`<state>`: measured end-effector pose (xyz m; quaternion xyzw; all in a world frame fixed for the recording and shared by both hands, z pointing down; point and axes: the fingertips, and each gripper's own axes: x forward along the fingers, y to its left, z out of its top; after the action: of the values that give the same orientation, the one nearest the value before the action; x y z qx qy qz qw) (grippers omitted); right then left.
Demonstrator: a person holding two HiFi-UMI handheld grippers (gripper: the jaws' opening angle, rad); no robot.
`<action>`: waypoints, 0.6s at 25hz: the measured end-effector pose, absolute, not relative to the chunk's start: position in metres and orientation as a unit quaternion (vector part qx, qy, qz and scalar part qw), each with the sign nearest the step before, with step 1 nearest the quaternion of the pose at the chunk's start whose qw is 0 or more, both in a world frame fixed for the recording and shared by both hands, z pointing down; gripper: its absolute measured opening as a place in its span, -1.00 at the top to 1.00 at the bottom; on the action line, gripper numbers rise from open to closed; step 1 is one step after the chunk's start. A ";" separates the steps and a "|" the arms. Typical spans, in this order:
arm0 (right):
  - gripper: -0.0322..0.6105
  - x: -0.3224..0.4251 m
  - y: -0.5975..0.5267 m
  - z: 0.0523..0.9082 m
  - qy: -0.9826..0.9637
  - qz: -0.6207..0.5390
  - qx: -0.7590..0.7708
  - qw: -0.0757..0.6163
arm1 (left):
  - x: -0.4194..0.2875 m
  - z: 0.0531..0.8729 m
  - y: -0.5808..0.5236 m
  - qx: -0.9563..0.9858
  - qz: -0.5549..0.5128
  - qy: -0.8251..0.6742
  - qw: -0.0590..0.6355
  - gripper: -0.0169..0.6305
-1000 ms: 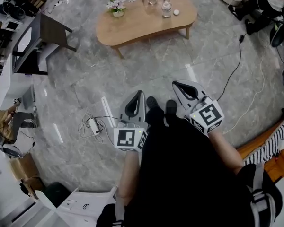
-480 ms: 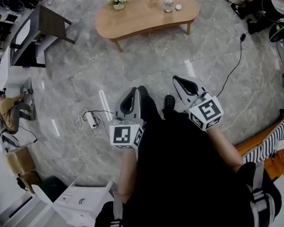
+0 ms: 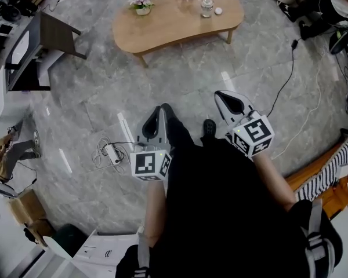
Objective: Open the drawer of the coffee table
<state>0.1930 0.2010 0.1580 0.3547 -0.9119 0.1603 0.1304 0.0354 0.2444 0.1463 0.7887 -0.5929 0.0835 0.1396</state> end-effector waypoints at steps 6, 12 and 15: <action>0.86 0.136 0.166 0.157 -0.910 0.174 0.351 0.138 | -0.012 0.155 0.191 0.805 0.088 -0.568 0.148 0.91; 0.86 0.072 0.126 0.144 -0.914 0.189 0.345 0.097 | -0.057 0.160 0.141 0.830 0.089 -0.530 0.153 0.91; 0.86 0.042 0.113 0.146 -0.916 0.204 0.333 0.090 | -0.075 0.165 0.120 0.841 0.095 -0.509 0.156 0.91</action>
<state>0.0419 0.1128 0.1462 0.3335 -0.9159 0.2044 0.0901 -0.0748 0.1202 0.1649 0.8412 -0.5091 0.0950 0.1555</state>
